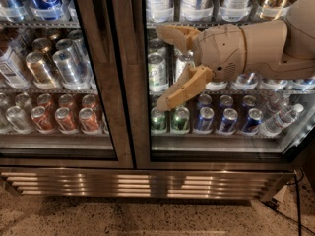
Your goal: Open right fridge door
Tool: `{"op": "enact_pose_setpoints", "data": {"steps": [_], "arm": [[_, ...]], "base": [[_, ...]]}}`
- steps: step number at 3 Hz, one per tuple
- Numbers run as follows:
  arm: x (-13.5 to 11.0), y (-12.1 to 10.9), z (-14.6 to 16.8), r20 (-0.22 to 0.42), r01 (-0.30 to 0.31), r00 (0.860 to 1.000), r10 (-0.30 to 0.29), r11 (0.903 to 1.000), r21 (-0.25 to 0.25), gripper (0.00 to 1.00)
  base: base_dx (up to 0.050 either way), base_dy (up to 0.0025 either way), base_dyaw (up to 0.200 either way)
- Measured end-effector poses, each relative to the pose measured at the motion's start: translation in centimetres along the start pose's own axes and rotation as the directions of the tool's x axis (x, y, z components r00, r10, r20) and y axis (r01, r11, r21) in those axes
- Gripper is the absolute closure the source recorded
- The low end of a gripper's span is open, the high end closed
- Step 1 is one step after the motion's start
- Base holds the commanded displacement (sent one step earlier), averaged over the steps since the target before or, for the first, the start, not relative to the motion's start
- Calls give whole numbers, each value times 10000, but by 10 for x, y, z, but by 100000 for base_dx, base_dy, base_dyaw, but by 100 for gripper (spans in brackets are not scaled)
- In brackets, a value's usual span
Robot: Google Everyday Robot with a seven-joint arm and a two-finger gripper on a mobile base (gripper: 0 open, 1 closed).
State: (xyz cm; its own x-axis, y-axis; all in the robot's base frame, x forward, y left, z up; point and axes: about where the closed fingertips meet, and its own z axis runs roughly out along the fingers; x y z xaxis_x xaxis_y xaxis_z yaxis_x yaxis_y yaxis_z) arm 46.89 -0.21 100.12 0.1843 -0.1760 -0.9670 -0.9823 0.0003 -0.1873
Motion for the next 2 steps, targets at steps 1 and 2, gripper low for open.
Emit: {"op": "enact_pose_setpoints", "data": {"steps": [1,2], "arm": [[-5,-13,5,-222,-198,9996,196,9998,-69,0],[-10,-9,5,-149,-312,9994,313,9995,93,0]], "base": [[0,0,0],[0,0,0]]}}
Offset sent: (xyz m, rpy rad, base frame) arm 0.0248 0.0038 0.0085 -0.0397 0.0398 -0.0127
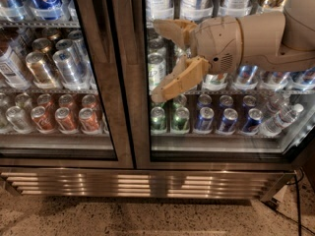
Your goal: Open right fridge door
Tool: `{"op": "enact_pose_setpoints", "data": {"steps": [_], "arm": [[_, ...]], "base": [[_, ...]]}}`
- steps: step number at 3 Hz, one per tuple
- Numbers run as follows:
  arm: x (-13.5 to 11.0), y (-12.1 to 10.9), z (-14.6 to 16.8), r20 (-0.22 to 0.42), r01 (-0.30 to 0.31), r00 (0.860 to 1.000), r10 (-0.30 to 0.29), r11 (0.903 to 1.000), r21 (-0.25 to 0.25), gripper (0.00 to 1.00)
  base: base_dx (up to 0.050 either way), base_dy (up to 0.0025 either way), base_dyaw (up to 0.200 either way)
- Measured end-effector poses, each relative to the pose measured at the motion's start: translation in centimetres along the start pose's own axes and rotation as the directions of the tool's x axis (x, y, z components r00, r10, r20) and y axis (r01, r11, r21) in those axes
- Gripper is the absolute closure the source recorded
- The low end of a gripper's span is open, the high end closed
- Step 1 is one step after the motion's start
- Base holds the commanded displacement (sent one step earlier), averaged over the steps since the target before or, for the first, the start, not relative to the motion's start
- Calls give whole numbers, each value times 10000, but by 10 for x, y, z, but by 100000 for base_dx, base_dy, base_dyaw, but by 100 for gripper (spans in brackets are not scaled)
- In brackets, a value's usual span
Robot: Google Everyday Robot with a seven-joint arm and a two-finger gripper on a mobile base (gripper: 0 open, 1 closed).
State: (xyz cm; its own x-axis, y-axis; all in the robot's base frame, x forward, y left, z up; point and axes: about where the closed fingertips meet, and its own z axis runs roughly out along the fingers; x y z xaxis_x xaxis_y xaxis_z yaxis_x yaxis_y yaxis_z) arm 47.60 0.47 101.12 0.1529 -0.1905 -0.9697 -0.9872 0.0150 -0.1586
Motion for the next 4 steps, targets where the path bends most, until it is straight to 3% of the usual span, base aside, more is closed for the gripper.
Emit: {"op": "enact_pose_setpoints", "data": {"steps": [1,2,4], "arm": [[0,0,0,0,0,10000,0,10000,0,0],[0,0,0,0,1,10000,-1,10000,-1,0],[0,0,0,0,1,10000,-1,10000,-1,43]], "base": [[0,0,19596],[0,0,0],[0,0,0]]}}
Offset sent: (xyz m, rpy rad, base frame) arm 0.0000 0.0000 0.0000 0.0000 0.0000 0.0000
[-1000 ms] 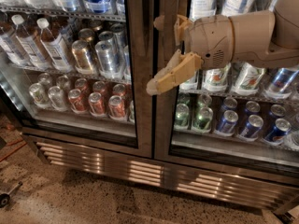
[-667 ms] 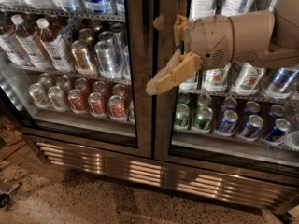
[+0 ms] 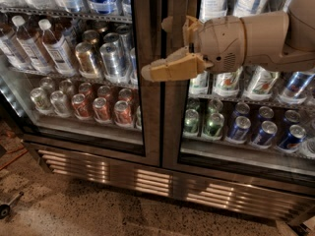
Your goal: Open right fridge door
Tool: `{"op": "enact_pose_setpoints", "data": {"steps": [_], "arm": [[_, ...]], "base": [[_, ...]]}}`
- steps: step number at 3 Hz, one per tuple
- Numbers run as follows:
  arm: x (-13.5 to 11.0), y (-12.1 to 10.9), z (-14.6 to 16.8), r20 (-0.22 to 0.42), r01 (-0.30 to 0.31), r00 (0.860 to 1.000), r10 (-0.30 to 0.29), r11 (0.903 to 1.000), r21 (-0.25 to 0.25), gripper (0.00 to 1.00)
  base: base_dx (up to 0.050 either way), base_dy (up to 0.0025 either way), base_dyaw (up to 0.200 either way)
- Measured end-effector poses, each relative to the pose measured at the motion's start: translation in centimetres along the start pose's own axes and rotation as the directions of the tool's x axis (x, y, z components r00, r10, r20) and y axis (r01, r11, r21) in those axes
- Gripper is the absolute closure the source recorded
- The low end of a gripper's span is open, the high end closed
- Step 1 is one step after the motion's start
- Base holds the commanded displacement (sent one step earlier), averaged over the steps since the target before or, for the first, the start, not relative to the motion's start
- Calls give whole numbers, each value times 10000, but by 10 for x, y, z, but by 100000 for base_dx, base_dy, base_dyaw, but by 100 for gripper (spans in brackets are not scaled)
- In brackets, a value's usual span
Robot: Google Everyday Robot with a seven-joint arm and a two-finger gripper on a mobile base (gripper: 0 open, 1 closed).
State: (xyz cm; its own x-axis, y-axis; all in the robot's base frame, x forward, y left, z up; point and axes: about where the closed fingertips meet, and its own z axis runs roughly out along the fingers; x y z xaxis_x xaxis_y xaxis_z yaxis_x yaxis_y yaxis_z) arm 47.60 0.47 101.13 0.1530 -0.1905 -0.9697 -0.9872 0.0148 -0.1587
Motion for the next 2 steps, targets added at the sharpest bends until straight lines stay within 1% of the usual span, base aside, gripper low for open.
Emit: {"op": "enact_pose_setpoints", "data": {"steps": [1,2], "arm": [[0,0,0,0,0,10000,0,10000,0,64],[0,0,0,0,1,10000,-1,10000,-1,89]], "base": [[0,0,0],[0,0,0]]}}
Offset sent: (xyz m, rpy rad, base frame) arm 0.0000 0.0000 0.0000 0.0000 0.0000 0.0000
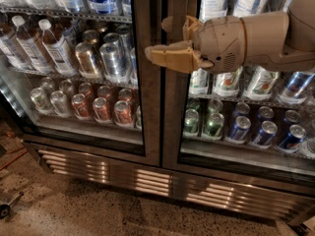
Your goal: Open right fridge door
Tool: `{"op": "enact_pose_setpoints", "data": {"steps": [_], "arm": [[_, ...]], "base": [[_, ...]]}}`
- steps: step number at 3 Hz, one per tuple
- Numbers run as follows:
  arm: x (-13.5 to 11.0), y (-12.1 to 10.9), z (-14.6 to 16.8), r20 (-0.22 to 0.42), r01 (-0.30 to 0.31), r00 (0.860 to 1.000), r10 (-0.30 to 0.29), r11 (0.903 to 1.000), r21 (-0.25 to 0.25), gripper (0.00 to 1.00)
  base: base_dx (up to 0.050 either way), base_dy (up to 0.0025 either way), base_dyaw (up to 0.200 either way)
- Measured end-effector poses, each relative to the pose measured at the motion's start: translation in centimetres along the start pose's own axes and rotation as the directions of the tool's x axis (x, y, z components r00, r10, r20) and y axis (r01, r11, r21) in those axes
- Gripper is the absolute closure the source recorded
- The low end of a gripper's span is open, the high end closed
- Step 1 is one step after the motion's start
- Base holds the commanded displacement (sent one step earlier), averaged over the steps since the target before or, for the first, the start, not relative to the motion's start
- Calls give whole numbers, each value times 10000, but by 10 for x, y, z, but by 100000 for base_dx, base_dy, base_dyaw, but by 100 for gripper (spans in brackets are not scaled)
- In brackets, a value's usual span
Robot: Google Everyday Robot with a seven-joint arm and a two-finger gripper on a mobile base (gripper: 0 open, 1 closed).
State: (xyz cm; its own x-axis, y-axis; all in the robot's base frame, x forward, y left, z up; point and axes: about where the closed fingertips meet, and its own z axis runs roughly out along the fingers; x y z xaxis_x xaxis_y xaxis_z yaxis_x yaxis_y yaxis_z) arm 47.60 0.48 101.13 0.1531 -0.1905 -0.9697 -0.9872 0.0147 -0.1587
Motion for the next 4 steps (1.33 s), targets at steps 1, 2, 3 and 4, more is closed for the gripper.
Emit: {"op": "enact_pose_setpoints", "data": {"steps": [1,2,3,4], "arm": [[0,0,0,0,1,10000,-1,10000,-1,100],[0,0,0,0,1,10000,-1,10000,-1,100],[0,0,0,0,1,10000,-1,10000,-1,100],[0,0,0,0,1,10000,-1,10000,-1,100]], "base": [[0,0,0],[-3500,0,-3],[-5000,-1,5],[-5000,-2,13]]}}
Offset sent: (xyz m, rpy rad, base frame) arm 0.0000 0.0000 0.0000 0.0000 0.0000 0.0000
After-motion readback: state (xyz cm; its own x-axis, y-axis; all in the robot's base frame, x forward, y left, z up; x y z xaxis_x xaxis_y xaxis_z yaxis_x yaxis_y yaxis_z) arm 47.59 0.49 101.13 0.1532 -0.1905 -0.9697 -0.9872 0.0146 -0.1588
